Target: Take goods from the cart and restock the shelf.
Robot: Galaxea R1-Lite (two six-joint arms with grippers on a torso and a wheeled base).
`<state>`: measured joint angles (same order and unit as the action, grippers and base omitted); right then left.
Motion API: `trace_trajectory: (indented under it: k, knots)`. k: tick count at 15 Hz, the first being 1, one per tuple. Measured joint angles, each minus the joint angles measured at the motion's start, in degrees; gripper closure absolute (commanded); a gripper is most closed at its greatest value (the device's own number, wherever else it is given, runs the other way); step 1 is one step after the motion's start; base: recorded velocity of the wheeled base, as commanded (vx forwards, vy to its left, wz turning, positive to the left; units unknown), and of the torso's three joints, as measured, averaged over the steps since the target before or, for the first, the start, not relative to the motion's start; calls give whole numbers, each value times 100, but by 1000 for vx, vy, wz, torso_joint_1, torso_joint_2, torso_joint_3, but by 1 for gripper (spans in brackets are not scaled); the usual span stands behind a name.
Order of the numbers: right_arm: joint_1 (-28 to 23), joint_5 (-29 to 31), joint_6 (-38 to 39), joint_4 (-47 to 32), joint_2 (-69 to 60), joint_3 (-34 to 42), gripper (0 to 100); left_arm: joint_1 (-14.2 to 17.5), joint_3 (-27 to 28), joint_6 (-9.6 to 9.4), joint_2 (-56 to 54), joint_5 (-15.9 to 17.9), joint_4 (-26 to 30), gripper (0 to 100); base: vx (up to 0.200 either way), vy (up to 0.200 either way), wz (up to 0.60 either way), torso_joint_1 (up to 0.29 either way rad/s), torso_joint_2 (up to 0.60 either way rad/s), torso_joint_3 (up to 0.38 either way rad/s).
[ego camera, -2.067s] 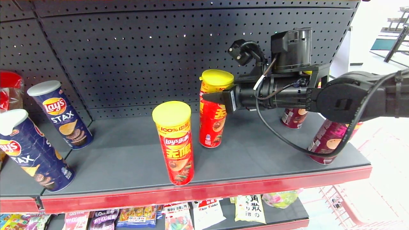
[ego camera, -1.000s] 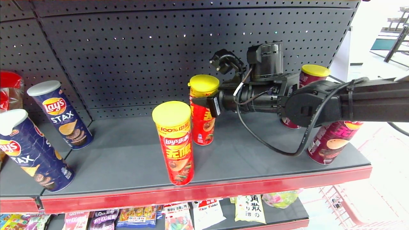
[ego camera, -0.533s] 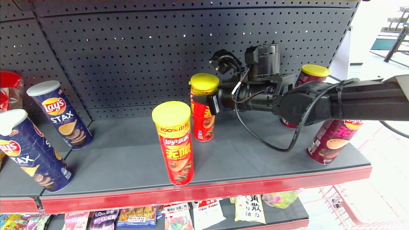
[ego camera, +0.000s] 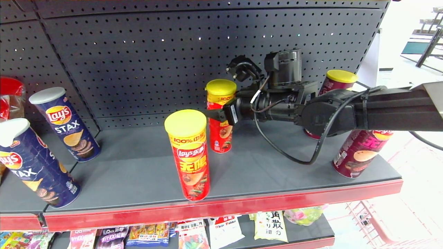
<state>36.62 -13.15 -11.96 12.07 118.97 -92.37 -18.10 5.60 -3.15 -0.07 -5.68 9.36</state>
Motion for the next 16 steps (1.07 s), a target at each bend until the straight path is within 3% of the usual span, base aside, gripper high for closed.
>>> trace_trajectory:
  k: [7,16]
  knots:
    - [-2,174,46,-13,-296,339,0,0,0,-2,0,5,2,0,0,0,0,0,0,0]
    - [-104,530,244,5,-1807,2428,0,0,-6,6,0,54,2,0,0,0,0,0,0,0]
